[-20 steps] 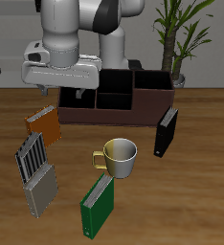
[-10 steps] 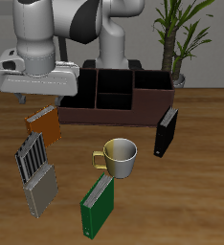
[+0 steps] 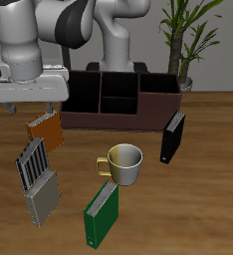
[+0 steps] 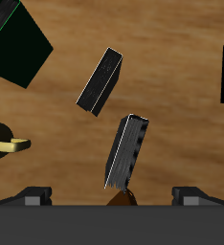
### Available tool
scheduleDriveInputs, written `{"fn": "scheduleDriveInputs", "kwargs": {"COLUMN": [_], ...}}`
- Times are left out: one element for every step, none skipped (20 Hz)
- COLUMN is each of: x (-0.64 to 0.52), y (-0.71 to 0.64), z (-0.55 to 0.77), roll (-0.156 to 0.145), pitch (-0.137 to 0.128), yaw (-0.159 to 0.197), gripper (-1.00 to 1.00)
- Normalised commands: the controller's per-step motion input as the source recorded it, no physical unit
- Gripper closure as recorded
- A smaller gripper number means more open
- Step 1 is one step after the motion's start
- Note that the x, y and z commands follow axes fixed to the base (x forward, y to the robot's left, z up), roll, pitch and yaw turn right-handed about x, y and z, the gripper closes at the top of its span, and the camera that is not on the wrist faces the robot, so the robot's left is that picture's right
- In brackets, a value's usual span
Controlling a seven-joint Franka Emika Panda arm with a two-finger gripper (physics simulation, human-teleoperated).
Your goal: Place the striped book into the back desk caddy's front compartment
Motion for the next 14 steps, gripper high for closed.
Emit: {"fn": "scheduleDriveInputs", "kwargs": {"x": [0.13,0.11,0.12,0.14,0.04,0.12,0.16,0.11,0.11,0.04,0.05,0.08,-0.04,0.05], "y": [-0.47,-0.15,-0.16,-0.16,-0.17,-0.14,-0.22,-0.1,-0.08,0.03,0.04,0.06,0.13,0.16], "z": [0.06,-0.02,-0.1,-0.13,-0.05,-0.16,-0.13,-0.15,-0.17,-0.17,-0.14,-0.29,-0.24,-0.32], "roll": [-0.002,0.019,-0.011,-0.051,0.005,0.013,-0.114,0.03,-0.022,0.036,0.044,0.03,0.039,0.101], "pitch": [-0.105,-0.033,-0.015,0.02,-0.049,-0.006,0.01,-0.006,-0.024,-0.009,-0.06,0.02,-0.052,-0.004], "yaw": [-0.029,-0.062,0.001,-0.015,-0.053,0.008,0.008,-0.068,-0.033,-0.062,-0.051,-0.07,0.046,0.023], "gripper": [-1.0,-1.0,-1.0,-1.0,-1.0,-1.0,-1.0,-1.0,-1.0,-1.0,-1.0,-1.0,-1.0,-1.0]}}
